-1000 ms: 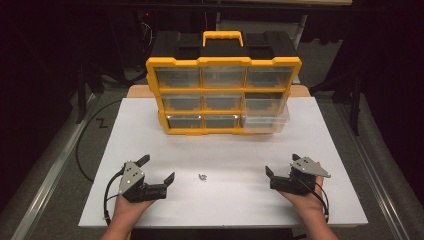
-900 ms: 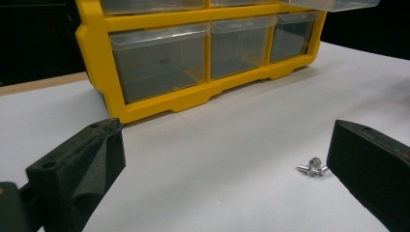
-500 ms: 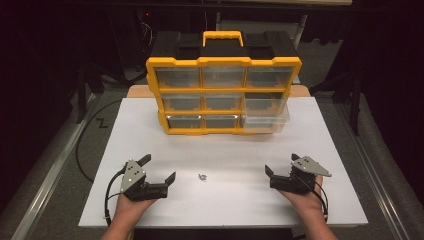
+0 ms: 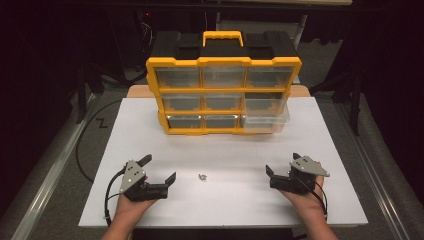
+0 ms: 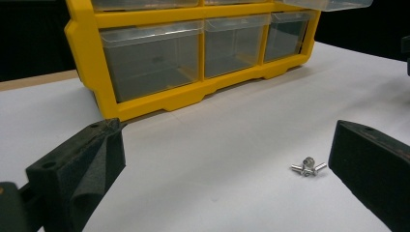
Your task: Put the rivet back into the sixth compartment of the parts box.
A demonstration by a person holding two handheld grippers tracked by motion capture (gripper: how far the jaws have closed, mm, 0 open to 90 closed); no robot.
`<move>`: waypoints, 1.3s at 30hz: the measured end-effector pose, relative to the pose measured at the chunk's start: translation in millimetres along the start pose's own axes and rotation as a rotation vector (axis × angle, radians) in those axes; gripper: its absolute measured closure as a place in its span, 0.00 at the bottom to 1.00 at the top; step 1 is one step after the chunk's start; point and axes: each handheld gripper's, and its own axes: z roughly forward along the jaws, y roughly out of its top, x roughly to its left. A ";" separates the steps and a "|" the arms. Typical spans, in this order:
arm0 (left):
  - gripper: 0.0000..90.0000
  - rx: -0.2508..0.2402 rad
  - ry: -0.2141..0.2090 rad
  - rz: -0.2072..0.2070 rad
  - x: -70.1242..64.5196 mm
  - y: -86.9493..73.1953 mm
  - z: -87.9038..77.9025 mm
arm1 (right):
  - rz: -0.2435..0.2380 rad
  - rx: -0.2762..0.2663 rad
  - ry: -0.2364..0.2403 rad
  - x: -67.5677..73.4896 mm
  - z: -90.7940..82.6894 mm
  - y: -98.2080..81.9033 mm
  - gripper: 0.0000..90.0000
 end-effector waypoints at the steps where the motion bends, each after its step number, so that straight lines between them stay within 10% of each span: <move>1: 0.00 0.004 -0.004 -0.002 0.4 0.0 0.0 | -0.003 0.002 0.000 0.2 0.3 0.2 0.01; 25: 0.02 -0.021 -0.042 -0.007 -1.6 1.4 -0.4 | -0.029 0.145 -0.026 -2.1 5.8 -6.4 0.02; 39: 0.02 -0.018 -0.044 0.001 -2.9 1.0 -0.5 | -0.033 0.376 0.015 -6.1 8.7 17.3 0.04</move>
